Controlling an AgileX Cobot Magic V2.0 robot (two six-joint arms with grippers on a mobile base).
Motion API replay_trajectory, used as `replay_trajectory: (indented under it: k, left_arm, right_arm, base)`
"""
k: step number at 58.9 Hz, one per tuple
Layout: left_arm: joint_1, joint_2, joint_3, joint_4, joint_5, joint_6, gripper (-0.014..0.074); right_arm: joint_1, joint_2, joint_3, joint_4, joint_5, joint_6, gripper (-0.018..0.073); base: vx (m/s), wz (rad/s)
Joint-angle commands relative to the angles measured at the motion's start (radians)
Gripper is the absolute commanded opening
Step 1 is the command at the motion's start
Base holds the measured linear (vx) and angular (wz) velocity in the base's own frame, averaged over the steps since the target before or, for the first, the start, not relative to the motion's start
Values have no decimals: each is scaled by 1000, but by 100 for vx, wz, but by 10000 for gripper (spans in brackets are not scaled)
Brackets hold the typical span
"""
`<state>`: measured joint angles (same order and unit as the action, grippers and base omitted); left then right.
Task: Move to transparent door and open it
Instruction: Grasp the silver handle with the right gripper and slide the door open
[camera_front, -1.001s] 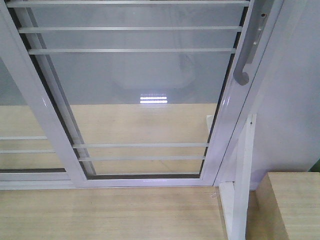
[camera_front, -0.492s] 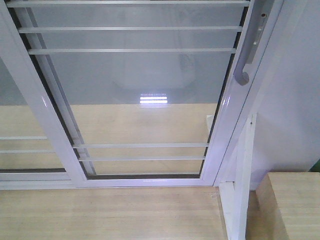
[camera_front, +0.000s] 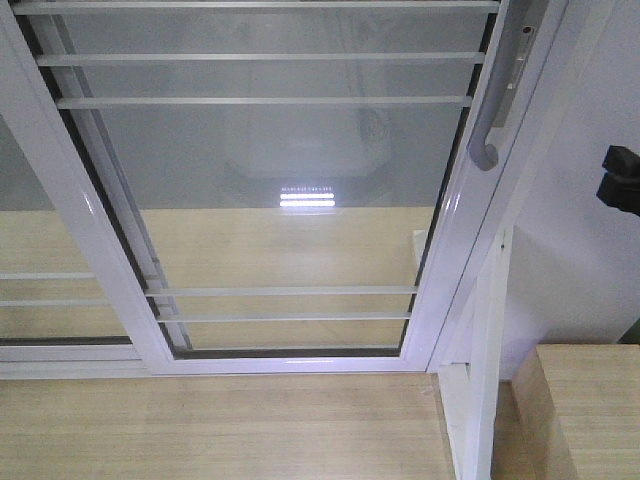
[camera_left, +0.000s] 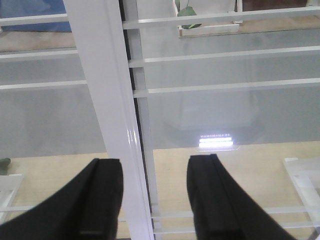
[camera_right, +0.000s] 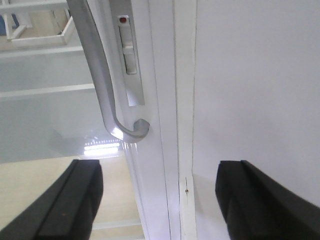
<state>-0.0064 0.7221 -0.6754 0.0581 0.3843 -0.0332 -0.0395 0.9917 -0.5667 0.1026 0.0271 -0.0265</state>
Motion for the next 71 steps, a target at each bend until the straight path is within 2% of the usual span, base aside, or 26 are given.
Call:
replay_trajectory:
  k: [1,11,18,39,55,71]
  left_arm:
    - [-4,2,-32,-29,-75,-1,444]
    - [-4,21,-31,-51,-70,0,444]
    - [-4,35,-31,-50,-45,2,444]
    - [-4,43,-31,-51,-10,33,444]
    - [-4,43,-31,-51,-7,33,444]
    - [-4,43,-31,-51,-7,33,444]
  right_arm:
    - [26,58,-29,-6,-189,-11,554]
    - [138,238,-40,-76,-501,-11,554]
    - [154,381,-108,-103,-582,-11,554]
    - [154,668,-415,-103,-582,1,545]
    - [154,779,-617,-103,-542,1,453]
    - [179,790,-665,-109,-519,20,342]
  base:
    - [0,0]
    - [0,0]
    - [0,0]
    - [0,0]
    - [0,0]
    - [0,0]
